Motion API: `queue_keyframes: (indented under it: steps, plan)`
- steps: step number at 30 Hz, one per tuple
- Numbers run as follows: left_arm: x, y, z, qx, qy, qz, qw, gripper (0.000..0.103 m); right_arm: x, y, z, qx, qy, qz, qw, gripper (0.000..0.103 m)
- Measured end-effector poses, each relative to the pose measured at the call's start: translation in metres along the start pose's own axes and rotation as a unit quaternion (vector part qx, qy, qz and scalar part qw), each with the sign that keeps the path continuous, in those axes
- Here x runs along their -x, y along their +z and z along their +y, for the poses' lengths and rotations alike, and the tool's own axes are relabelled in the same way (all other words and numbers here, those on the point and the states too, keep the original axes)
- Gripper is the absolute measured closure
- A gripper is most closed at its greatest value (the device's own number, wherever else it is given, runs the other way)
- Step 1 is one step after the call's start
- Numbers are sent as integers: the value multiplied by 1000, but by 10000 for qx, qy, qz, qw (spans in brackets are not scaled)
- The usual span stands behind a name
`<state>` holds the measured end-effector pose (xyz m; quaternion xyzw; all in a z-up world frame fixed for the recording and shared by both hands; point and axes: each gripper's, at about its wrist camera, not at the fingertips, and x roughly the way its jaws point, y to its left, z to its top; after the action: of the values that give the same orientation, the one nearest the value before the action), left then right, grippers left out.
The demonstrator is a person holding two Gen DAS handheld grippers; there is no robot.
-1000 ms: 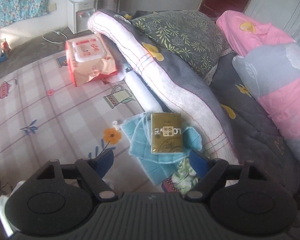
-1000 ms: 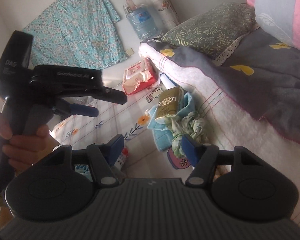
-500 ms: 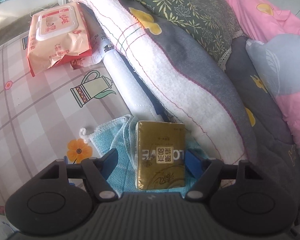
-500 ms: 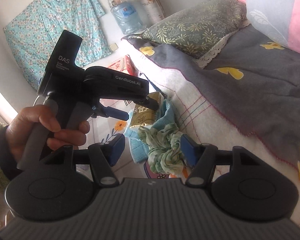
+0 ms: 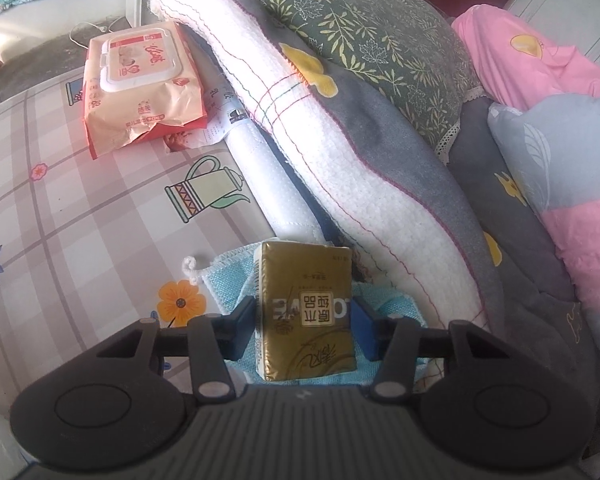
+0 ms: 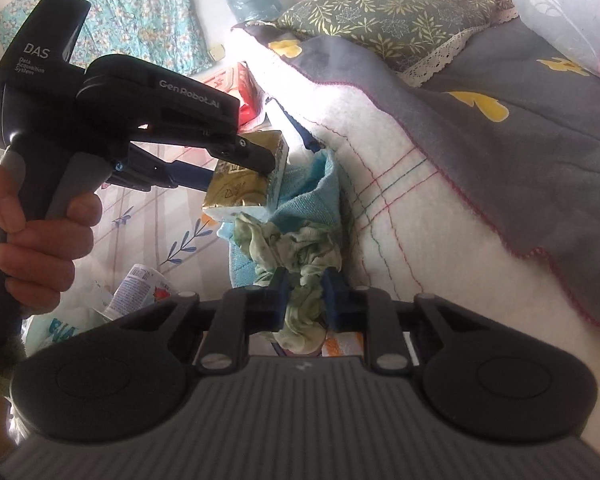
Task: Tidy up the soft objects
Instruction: 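Move the right tool over the bed to the blue towel, then close the right gripper on the blue towel and lift it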
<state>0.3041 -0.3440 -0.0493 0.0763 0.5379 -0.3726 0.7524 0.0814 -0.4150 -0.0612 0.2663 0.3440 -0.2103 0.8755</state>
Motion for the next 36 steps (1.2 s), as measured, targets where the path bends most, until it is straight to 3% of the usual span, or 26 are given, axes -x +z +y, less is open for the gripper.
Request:
queue_keyframes:
  steps: [11, 19, 23, 26, 28, 31, 34, 36]
  plan:
    - [35, -12, 25, 130, 354, -286, 9989, 51, 14, -17, 10, -150, 954, 386, 9946, 98]
    - [35, -17, 49, 245, 968, -322, 9945, 51, 29, -24, 21, -106, 1318, 506, 9899, 98]
    - [29, -19, 61, 348, 1070, -214, 9934, 51, 41, -27, 23, -80, 1439, 557, 9880, 98]
    - [24, -20, 63, 347, 1091, -111, 9934, 49, 50, -26, 21, -2, 1198, 359, 9921, 95]
    - [24, -21, 61, 308, 1186, -118, 9924, 41, 52, -20, 16, 3, 994, 231, 9948, 91]
    - [27, -21, 56, 204, 1285, -248, 9912, 32, 49, 0, 8, 85, 563, -66, 9984, 77]
    - [30, -22, 52, 150, 1227, -278, 9919, 31, 40, 20, 8, 435, 111, -295, 9986, 58]
    - [31, -23, 51, 153, 1125, -219, 9933, 31, 26, 34, 4, 536, -107, -281, 9981, 54]
